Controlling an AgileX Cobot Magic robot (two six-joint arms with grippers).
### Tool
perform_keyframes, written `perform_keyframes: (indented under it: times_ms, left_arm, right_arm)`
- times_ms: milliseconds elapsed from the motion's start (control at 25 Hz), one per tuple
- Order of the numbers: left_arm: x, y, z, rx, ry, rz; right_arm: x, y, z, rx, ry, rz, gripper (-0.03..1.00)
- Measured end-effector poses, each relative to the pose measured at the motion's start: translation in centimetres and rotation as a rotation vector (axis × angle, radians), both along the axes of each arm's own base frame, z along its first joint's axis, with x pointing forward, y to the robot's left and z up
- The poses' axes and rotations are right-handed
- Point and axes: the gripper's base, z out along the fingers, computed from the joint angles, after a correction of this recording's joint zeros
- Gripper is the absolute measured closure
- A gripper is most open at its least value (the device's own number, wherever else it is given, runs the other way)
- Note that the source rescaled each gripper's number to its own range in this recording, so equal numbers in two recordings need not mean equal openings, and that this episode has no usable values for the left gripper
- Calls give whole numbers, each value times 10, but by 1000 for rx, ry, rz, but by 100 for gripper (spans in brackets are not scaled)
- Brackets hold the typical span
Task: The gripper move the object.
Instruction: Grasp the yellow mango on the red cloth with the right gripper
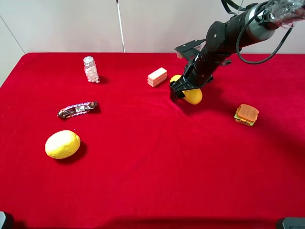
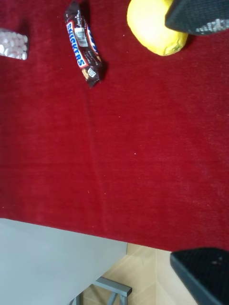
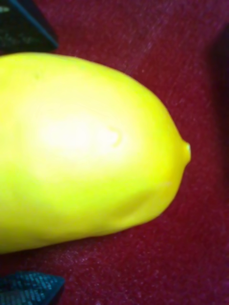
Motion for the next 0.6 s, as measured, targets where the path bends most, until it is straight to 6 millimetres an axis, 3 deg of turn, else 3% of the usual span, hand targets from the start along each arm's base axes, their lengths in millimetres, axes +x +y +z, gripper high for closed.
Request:
perform_keyframes:
  times_ms: [80,120,160,280,320,600]
  left_arm:
    - [0,0,0,0,0,0]
    - [0,0,0,0,0,0]
    - [0,0,0,0,0,0]
    - [0,0,0,0,0,0]
    - [0,0,0,0,0,0]
    - [0,0,0,0,0,0]
  right_arm:
    - [0,0,0,0,-1,0,-3]
    - [0,0,0,0,-2,0,5]
    - [0,0,0,1,-4,-1,19]
    - [1,0,0,2,-10,-2,91]
    - [1,0,0,3,-11,-2,97]
    - [1,0,0,3,-10,-4,96]
